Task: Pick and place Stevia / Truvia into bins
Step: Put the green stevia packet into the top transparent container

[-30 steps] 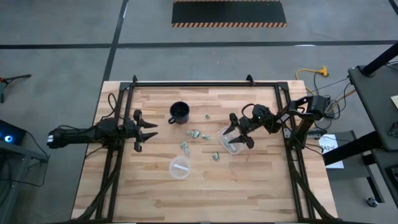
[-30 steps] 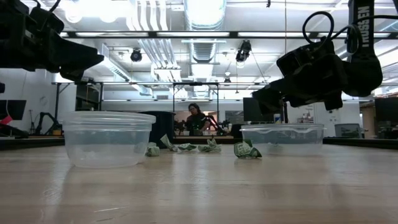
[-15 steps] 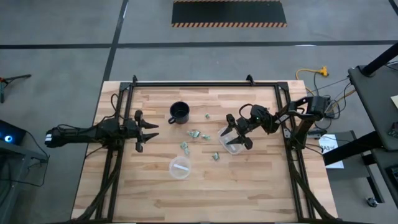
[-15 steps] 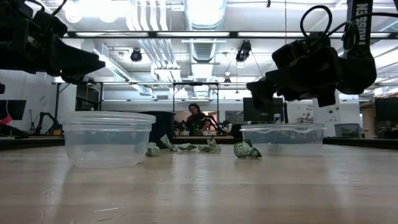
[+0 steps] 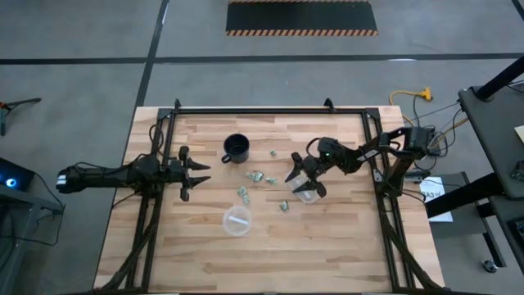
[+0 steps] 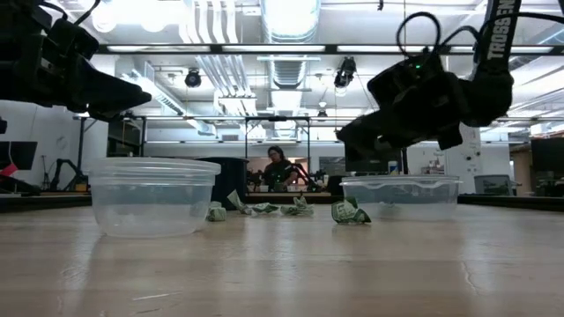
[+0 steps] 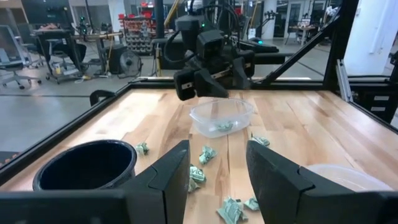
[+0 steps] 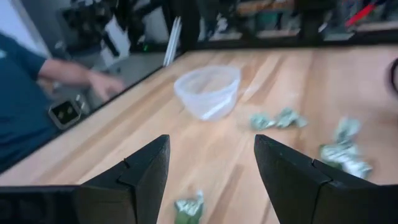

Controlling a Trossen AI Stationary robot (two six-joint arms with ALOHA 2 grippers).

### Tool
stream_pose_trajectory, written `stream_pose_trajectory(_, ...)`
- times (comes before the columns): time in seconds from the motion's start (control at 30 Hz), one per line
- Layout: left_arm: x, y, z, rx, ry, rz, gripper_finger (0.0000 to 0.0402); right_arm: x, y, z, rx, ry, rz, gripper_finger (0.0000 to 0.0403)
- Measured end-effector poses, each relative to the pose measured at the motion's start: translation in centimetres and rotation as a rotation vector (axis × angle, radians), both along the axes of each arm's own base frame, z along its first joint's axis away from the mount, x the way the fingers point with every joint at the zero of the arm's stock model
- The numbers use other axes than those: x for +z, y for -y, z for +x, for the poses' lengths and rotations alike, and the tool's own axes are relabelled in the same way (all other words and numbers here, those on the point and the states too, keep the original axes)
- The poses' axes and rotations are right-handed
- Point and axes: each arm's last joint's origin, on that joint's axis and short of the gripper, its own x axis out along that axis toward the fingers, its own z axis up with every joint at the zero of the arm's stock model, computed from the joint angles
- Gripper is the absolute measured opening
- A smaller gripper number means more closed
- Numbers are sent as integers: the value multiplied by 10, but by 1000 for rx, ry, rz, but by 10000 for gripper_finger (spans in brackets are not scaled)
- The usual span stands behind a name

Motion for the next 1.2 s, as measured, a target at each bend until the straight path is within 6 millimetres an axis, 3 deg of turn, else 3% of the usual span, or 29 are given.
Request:
stream_pose_trajectory(0.27,-2,0,1,0,-23,-1,141,5,-24,24,100,-113,-133,224)
stream_pose_trajectory(0.5,-3,0,2,0,-35,-1,141,31,-50,30,-69,-375,-452,224)
stream_pose_trajectory(0.73,-3,0,2,0,-33,-1,141,51,-75,36,-142,-446,-526,224)
stream_pose_trajectory(1.2,-4,0,2,0,-43,-2,141,39,-101,72,-76,-705,-582,224)
